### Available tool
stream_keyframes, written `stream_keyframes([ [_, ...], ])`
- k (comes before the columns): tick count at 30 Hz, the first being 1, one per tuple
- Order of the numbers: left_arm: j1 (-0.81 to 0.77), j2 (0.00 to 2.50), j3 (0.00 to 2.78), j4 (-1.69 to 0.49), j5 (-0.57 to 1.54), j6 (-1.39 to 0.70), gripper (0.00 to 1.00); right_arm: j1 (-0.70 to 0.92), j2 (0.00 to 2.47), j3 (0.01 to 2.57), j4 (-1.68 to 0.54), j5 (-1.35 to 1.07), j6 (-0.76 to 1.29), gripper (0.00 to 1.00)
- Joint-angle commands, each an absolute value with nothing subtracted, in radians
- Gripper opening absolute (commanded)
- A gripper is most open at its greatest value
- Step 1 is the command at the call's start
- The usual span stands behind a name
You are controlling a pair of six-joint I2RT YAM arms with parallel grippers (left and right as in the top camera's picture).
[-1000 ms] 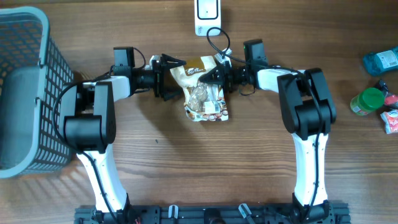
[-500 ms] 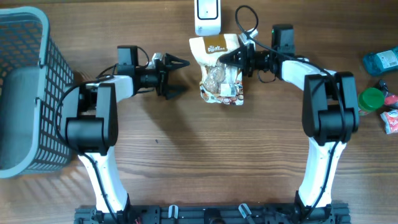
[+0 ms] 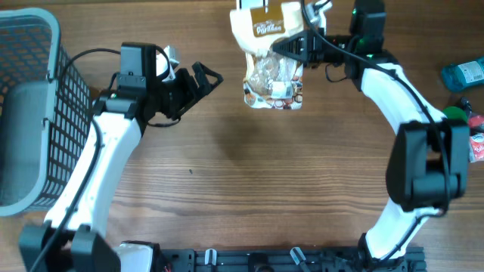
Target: Scan the item barcode
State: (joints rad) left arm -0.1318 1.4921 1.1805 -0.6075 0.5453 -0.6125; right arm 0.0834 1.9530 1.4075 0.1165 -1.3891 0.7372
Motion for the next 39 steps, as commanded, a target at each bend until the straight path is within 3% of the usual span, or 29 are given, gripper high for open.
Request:
stream_keyframes([
  [1, -0.142, 1.462, 1.178, -0.645, 0.432, -0.527, 1.0, 0.085, 1.853, 1.404, 0.122, -1.237, 0.606, 0.05],
  [7, -0.176, 1.462, 1.178, -0.653, 0.36, -0.527, 1.0, 0.101, 1.757, 1.415, 0.11, -0.987, 0.593, 0.05],
  [13, -0.181, 1.463, 1.178, -0.66, 0.33, -0.527, 1.0, 0.101, 1.711, 1.428, 0.045, -1.075, 0.844, 0.05],
  [17, -0.181, 1.463, 1.178, -0.698, 0.308, -0.527, 1.0, 0.101, 1.711, 1.428, 0.04, -1.125, 0.833, 0.05],
  [20, -0.181, 1.463, 1.178, -0.725, 0.26, -0.527, 1.0, 0.111, 1.711, 1.428, 0.02, -1.044, 0.573, 0.05],
  [24, -0.181, 1.463, 1.178, -0.727, 0.25, -0.527, 1.0, 0.181, 1.711, 1.428, -0.024, -0.562, 0.221, 0.05],
  [29, -0.181, 1.464, 1.178, -0.727, 0.21, -0.527, 1.0, 0.376, 1.728, 1.428, 0.146, 0.024, -0.257, 0.05],
  [32, -0.181, 1.465, 1.178, -0.727, 0.207, -0.527, 1.0, 0.437, 1.793, 1.428, 0.302, 0.141, -0.54, 0.05],
  [39, -0.181, 1.466, 1.178, -0.727, 0.196, -0.523, 1.0, 0.468, 2.021, 1.428, 0.622, 0.165, -0.986, 0.05],
])
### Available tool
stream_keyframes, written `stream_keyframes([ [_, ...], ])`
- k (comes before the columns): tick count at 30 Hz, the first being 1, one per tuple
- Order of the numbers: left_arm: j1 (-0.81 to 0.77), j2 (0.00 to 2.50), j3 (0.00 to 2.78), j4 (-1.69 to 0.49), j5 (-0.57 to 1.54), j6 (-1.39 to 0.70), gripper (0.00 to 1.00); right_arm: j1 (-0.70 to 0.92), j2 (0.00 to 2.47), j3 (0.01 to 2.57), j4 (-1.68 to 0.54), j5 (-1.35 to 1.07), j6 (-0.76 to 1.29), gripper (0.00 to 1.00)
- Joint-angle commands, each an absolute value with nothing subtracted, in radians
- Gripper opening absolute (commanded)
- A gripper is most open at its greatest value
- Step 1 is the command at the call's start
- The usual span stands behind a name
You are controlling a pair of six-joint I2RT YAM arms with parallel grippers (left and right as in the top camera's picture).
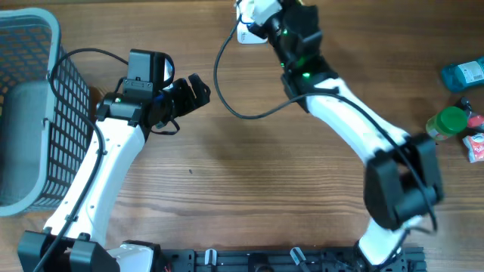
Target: Scan the item barcode
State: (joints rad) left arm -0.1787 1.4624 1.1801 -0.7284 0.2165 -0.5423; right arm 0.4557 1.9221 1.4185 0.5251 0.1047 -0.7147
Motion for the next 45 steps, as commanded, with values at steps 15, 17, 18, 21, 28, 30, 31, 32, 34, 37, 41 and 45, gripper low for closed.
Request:
stream_keyframes([
  [15, -0.181, 1.37, 1.178, -0.973, -0.17, -0.422, 1.0, 0.483, 2.265, 1.435, 0.891, -0.062, -1.249, 0.05],
  [17, -0.181, 1.346, 1.178, -0.999, -0.187, -0.422, 1.0, 0.483, 2.302, 1.454, 0.89, -0.118, -1.324, 0.05],
  [18, -0.181, 1.333, 1.178, -1.019, -0.204, -0.422, 1.0, 0.482, 2.335, 1.479, 0.89, -0.131, -1.336, 0.05],
  [21, -0.181, 1.313, 1.178, -1.054, -0.226, -0.422, 1.0, 0.474, 2.39, 1.541, 0.884, -0.157, -1.337, 0.05],
  [28, -0.181, 1.307, 1.178, -1.068, -0.226, -0.426, 1.0, 0.447, 2.501, 1.634, 0.867, -0.236, -1.441, 0.05],
  [30, -0.181, 1.307, 1.178, -1.067, -0.226, -0.426, 1.0, 0.443, 2.517, 1.646, 0.871, -0.237, -1.44, 0.05],
  [31, -0.181, 1.307, 1.178, -1.067, -0.228, -0.426, 1.0, 0.44, 2.524, 1.653, 0.871, -0.236, -1.437, 0.05],
  [32, -0.181, 1.307, 1.178, -1.066, -0.234, -0.426, 1.0, 0.438, 2.529, 1.655, 0.869, -0.236, -1.437, 0.05],
  [34, -0.181, 1.307, 1.178, -1.066, -0.237, -0.426, 1.0, 0.433, 2.533, 1.655, 0.849, -0.233, -1.412, 0.05],
  [37, -0.181, 1.307, 1.178, -1.067, -0.237, -0.426, 1.0, 0.431, 2.549, 1.655, 0.851, -0.233, -1.402, 0.05],
  [41, -0.181, 1.307, 1.178, -1.066, -0.237, -0.426, 1.0, 0.43, 2.55, 1.655, 0.852, -0.218, -1.378, 0.05],
  [45, -0.181, 1.307, 1.178, -1.063, -0.237, -0.426, 1.0, 0.43, 2.55, 1.655, 0.851, -0.218, -1.375, 0.05],
])
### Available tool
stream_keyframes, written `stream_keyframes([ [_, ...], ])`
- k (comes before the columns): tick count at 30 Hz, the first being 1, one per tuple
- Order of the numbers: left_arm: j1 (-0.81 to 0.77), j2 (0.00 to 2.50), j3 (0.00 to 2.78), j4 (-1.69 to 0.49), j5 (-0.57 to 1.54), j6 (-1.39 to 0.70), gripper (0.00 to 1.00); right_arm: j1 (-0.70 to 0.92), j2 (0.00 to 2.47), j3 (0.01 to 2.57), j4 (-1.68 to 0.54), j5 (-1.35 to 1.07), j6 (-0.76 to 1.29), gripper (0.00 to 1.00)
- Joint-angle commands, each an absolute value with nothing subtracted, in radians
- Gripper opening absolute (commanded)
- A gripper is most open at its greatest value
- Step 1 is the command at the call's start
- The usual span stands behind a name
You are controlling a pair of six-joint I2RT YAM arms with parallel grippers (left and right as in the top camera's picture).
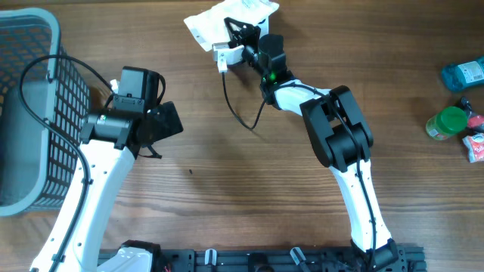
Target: Scan the item barcode
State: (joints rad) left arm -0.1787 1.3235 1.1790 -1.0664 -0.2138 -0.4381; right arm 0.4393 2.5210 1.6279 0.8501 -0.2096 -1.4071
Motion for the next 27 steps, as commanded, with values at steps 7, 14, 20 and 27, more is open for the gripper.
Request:
stream_keyframes([
  [7, -0.181, 1.307, 1.178, -1.037, -0.241, -0.426, 1.0, 0.429, 2.514, 1.655, 0.915, -0.11, -1.102, 0.05],
  [14, 0.01, 1.371, 1.021, -0.861, -0.205, -0.327, 1.0, 0.428, 2.346, 1.655, 0.837, -0.02, -0.983, 0.05],
  [20, 0.309, 1.472, 0.869, -0.614, 0.046, -0.243, 1.0, 0.434, 2.268, 1.657, 0.818, 0.222, -0.978, 0.05],
  [27, 0.284, 1.468, 0.871, -0.606, 0.064, -0.246, 1.0, 0.407, 2.147, 1.657, 0.58, 0.645, -0.652, 0.04],
])
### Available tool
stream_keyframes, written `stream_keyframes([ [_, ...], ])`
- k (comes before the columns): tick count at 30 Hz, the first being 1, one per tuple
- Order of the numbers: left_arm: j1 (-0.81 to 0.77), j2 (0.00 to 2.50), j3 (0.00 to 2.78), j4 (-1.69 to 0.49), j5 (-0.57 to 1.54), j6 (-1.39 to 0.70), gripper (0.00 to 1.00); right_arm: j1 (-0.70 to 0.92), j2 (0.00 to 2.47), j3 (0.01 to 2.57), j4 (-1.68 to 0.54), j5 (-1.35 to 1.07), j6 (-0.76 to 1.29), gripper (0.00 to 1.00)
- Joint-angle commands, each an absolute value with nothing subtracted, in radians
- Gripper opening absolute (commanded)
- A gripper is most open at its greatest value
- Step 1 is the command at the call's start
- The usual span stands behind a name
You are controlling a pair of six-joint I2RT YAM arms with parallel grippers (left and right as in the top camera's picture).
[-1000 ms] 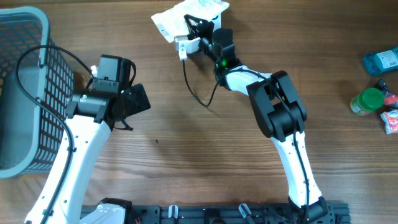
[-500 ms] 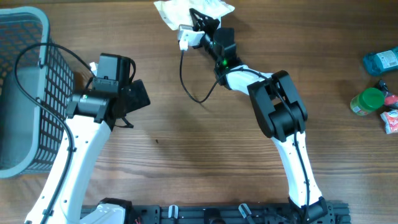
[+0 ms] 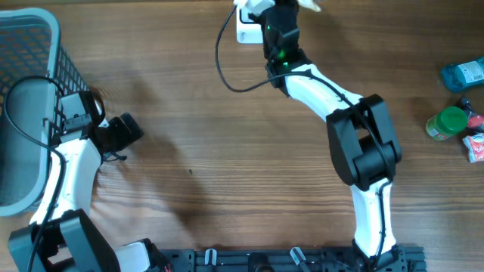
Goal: Scan the item barcode
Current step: 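Carry the snack bag to the right table edge and release it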
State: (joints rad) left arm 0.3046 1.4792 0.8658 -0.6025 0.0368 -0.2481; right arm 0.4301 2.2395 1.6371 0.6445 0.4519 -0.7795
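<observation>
Only the overhead view is given. My right arm reaches to the far edge of the table, with its gripper (image 3: 266,9) at the top border of the frame. A white corner of the snack bag (image 3: 245,27) shows to its left and a beige scrap (image 3: 310,4) to its right. The rest of the bag is out of frame or under the wrist, and the fingers are hidden. My left gripper (image 3: 125,130) is drawn back to the left, close to the basket. Its dark fingers point right, and their opening cannot be made out.
A grey wire basket (image 3: 34,45) fills the left edge. At the right edge lie a teal bottle (image 3: 463,73), a green-capped jar (image 3: 448,122) and a small red pack (image 3: 476,147). A black cable (image 3: 221,64) loops down from the right wrist.
My left arm has pulled back left and down toward the basket. My right wrist has shifted right and farther back, and most of the white bag has passed out of frame.
First my right gripper held the snack bag print-side up at the far centre, my left gripper pointing at it. Then the right arm swung left and the bag's white back showed. My left arm has drawn back at each moment, and now sits by the basket.
</observation>
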Motion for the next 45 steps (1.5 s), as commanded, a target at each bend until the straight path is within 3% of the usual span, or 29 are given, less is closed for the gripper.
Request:
stream_keyframes([
  [1, 0.268, 1.463, 0.871, -0.605, 0.064, -0.246, 1.0, 0.393, 2.131, 1.657, 0.537, 0.685, -0.643, 0.04],
  [6, 0.16, 1.425, 0.872, -0.594, 0.087, -0.247, 1.0, 0.284, 2.061, 1.657, 0.294, 0.784, -0.538, 0.05],
  [10, 0.068, 1.366, 0.874, -0.588, 0.101, -0.27, 1.0, 0.139, 2.018, 1.657, -0.056, 0.783, -0.319, 0.05],
  [11, 0.035, 1.337, 0.878, -0.588, 0.101, -0.274, 1.0, 0.072, 2.018, 1.657, -0.229, 0.726, -0.196, 0.05],
  [14, -0.01, 1.277, 0.878, -0.599, 0.11, -0.3, 1.0, -0.058, 2.018, 1.657, -0.462, 0.461, 0.066, 0.05],
  [20, -0.071, 1.187, 0.878, -0.602, 0.134, -0.331, 1.0, -0.285, 2.022, 1.653, -0.637, 0.132, 0.34, 0.05],
  [27, -0.125, 1.182, 0.878, -0.601, 0.183, -0.353, 1.0, -0.507, 2.024, 1.634, -0.64, 0.055, 0.332, 0.06],
  [29, -0.14, 1.182, 0.878, -0.601, 0.183, -0.353, 1.0, -0.545, 2.024, 1.634, -0.622, -0.043, 0.302, 0.26],
  [31, -0.146, 1.182, 0.878, -0.601, 0.183, -0.361, 1.0, -0.548, 2.025, 1.634, -0.598, -0.122, 0.288, 1.0],
  [38, -0.147, 1.17, 0.878, -0.601, 0.194, -0.379, 1.0, -0.546, 1.985, 1.698, -0.499, -0.449, 0.292, 1.0],
  [45, -0.147, 1.11, 0.882, -0.575, 0.194, -0.374, 1.0, -0.548, 1.615, 1.803, -0.645, -0.018, 0.163, 1.0],
])
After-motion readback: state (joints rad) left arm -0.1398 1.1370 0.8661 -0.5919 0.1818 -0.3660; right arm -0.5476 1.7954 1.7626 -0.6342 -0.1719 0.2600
